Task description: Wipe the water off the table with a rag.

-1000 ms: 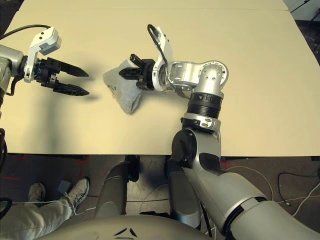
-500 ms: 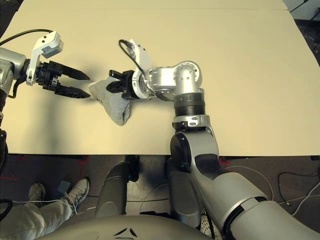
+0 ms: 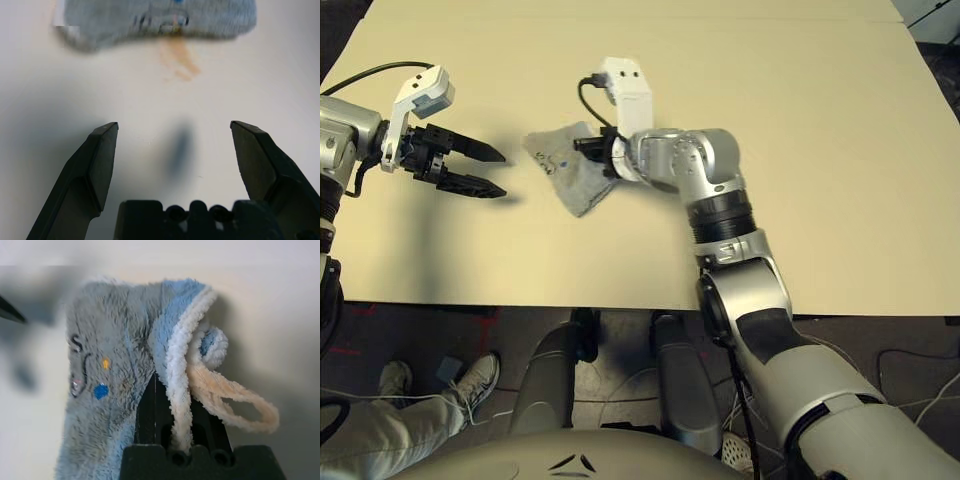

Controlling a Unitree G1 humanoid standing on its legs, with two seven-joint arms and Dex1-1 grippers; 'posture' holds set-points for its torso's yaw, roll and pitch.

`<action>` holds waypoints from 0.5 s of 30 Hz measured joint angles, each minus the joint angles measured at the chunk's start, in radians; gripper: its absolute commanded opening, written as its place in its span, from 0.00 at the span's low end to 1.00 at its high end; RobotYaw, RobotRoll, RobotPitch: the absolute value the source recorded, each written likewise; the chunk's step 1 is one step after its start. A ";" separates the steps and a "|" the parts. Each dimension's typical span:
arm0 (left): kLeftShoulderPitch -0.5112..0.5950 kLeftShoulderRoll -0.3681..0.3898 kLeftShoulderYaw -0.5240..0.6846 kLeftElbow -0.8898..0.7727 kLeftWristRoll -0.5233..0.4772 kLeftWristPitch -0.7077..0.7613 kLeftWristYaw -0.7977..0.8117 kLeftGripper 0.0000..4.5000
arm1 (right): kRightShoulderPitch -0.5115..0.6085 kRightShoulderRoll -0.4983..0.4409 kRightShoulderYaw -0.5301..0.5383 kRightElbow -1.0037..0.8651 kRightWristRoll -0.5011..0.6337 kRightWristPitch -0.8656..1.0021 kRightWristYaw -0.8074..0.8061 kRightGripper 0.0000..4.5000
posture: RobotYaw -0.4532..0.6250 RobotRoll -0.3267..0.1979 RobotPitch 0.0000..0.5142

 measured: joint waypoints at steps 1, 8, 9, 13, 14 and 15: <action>-0.003 -0.002 0.000 0.007 0.002 -0.001 0.000 1.00 | 0.014 -0.025 0.000 -0.021 -0.002 0.010 0.009 0.01 | 0.23 0.62 0.63; -0.016 -0.006 0.000 0.024 0.013 -0.013 0.000 1.00 | 0.064 -0.180 -0.017 -0.089 -0.026 0.041 0.059 0.01 | 0.22 0.62 0.63; -0.016 -0.007 0.000 0.025 0.015 -0.015 0.000 1.00 | 0.070 -0.182 -0.031 -0.095 -0.026 0.048 0.060 0.01 | 0.22 0.62 0.63; -0.017 -0.012 0.000 0.043 0.019 -0.022 0.000 1.00 | 0.069 -0.125 -0.084 -0.133 -0.006 0.087 0.060 0.01 | 0.21 0.62 0.63; -0.019 -0.014 0.000 0.050 0.019 -0.023 0.000 1.00 | 0.062 -0.090 -0.101 -0.149 0.009 0.107 0.060 0.01 | 0.21 0.62 0.63; -0.021 -0.014 -0.001 0.056 0.019 -0.024 0.000 1.00 | 0.049 -0.050 -0.117 -0.167 0.032 0.137 0.061 0.01 | 0.21 0.62 0.63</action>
